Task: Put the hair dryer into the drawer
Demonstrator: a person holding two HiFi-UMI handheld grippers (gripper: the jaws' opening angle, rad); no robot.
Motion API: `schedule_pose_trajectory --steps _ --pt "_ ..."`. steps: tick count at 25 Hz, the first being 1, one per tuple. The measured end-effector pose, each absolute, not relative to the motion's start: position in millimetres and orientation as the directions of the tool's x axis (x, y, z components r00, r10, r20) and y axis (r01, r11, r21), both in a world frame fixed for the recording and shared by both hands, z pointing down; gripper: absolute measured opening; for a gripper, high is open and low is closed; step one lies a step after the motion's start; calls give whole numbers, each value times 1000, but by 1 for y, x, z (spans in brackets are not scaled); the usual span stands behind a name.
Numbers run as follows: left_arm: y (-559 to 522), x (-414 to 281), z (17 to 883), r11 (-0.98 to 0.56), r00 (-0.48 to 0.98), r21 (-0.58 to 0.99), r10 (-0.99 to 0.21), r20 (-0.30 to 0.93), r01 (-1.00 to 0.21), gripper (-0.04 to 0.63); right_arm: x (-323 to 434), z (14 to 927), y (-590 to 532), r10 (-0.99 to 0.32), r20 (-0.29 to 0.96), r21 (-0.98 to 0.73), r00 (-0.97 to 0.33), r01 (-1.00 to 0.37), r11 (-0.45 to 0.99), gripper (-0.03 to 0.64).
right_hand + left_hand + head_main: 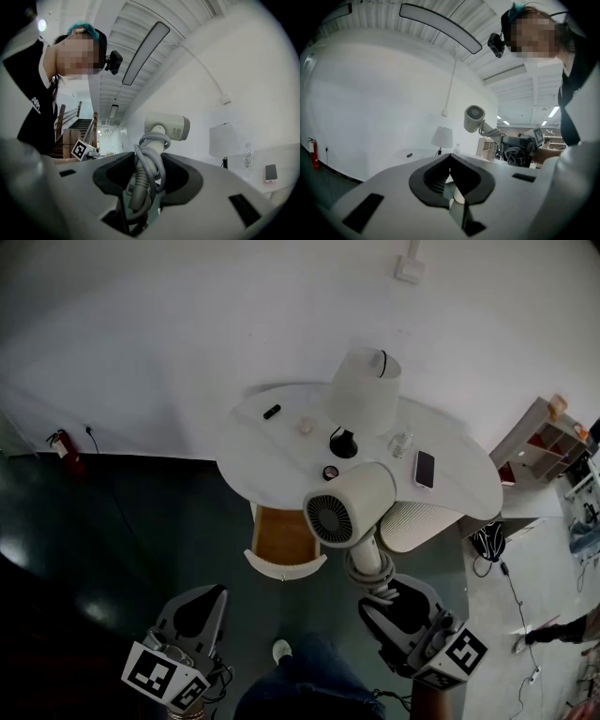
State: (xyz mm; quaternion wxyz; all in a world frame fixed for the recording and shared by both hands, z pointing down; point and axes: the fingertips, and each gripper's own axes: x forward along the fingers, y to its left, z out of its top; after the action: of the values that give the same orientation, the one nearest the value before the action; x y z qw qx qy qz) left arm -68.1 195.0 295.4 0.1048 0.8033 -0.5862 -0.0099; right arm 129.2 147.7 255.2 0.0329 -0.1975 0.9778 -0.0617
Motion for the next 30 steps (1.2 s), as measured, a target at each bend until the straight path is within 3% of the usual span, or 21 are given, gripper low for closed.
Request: schedule_pose_trajectory --steps 30 --pt "49 -94 283 -177 200 168 -971 130 -970 15 70 239 -4 -168 -64 -170 -984 -155 973 193"
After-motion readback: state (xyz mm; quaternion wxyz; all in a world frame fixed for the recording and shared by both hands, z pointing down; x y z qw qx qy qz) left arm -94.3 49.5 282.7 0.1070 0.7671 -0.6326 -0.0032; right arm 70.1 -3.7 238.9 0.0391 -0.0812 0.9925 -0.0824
